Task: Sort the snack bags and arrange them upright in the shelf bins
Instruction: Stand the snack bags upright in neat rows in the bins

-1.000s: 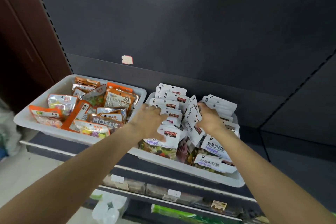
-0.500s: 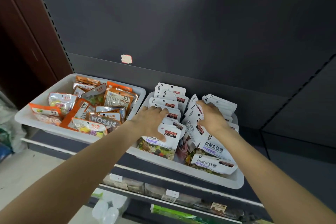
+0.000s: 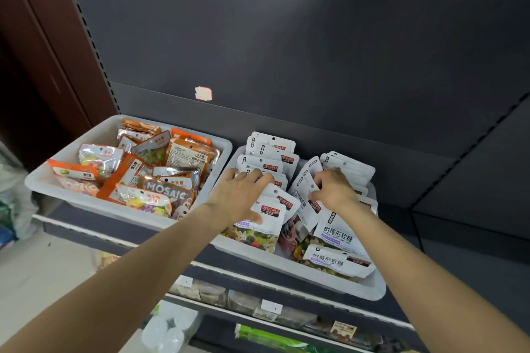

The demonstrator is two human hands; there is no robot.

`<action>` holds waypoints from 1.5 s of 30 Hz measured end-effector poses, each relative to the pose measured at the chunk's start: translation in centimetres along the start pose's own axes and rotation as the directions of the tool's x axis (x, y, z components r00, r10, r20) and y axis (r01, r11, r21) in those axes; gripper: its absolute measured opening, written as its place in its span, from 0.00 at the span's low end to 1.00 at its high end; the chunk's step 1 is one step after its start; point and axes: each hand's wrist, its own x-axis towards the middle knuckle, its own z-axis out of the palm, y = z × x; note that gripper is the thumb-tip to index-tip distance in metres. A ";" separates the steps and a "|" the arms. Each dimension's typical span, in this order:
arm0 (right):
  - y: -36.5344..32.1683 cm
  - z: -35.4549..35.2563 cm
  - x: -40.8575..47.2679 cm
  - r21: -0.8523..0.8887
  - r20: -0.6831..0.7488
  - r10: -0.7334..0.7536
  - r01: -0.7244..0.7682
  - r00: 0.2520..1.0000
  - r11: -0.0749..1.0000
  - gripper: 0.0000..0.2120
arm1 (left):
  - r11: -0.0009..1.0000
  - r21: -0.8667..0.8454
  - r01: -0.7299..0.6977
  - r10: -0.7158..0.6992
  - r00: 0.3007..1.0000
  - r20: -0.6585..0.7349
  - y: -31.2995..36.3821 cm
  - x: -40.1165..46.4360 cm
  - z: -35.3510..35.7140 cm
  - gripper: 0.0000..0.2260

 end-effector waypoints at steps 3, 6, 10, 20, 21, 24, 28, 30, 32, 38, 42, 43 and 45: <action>-0.2 -0.1 -0.8 -0.095 -0.159 -0.124 0.110 0.979 0.989 0.06 | 1.000 0.005 0.021 -0.021 1.000 0.002 -0.1 -0.1 -0.4 0.38; -0.4 -0.9 -1.2 -0.058 -0.241 -0.176 0.167 0.954 0.984 0.03 | 0.999 -0.027 0.036 -0.035 0.998 0.045 -0.6 0.0 -0.8 0.39; -1.3 -3.1 -1.8 0.033 -0.292 -0.180 0.198 0.939 0.980 0.08 | 0.985 -0.175 0.004 0.020 0.991 0.134 -1.6 -0.4 -1.5 0.35; -3.6 -1.7 -1.2 0.048 -0.318 -0.241 0.269 0.917 0.962 0.09 | 0.945 -0.326 -0.003 0.060 0.984 0.166 -3.1 -2.1 -1.6 0.32; -3.6 -1.3 -1.0 0.040 -0.303 -0.227 0.250 0.925 0.967 0.09 | 0.946 -0.324 0.005 0.055 0.983 0.176 -3.1 -1.9 -1.6 0.33; -3.4 -0.8 -0.9 0.012 -0.307 -0.167 0.179 0.937 0.984 0.11 | 0.963 -0.270 0.018 0.044 0.974 0.221 -3.3 -0.6 -1.4 0.39; -2.9 -1.3 -0.8 -0.064 -0.273 -0.135 0.122 0.953 0.990 0.12 | 0.994 -0.107 0.006 0.023 0.962 0.271 -3.0 1.6 -1.3 0.46; -2.6 -1.6 -0.6 -0.063 -0.225 -0.144 0.133 0.964 0.989 0.11 | 0.996 -0.079 0.029 -0.002 0.949 0.314 -2.9 2.6 -1.0 0.50; -2.3 -1.9 -0.6 -0.030 -0.177 -0.145 0.142 0.973 0.989 0.10 | 0.995 -0.078 0.054 -0.023 0.935 0.354 -2.9 3.4 -0.6 0.52; -1.3 -1.7 -1.2 -0.035 -0.216 -0.163 0.159 0.963 0.987 0.09 | 0.997 -0.051 0.061 -0.042 0.949 0.312 -2.7 4.1 0.1 0.50; -0.9 -1.6 -1.3 -0.026 -0.271 -0.161 0.160 0.949 0.987 0.08 | 0.999 -0.018 0.035 -0.029 0.971 0.237 -2.7 3.9 0.3 0.45; -0.8 -1.6 -1.4 -0.024 -0.279 -0.163 0.162 0.947 0.986 0.08 | 0.999 -0.028 0.034 -0.027 0.971 0.236 -2.7 3.7 0.3 0.45; -0.7 -1.5 -1.6 -0.037 -0.299 -0.177 0.174 0.938 0.984 0.09 | 0.995 -0.095 0.041 -0.013 0.960 0.280 -2.8 3.3 0.2 0.45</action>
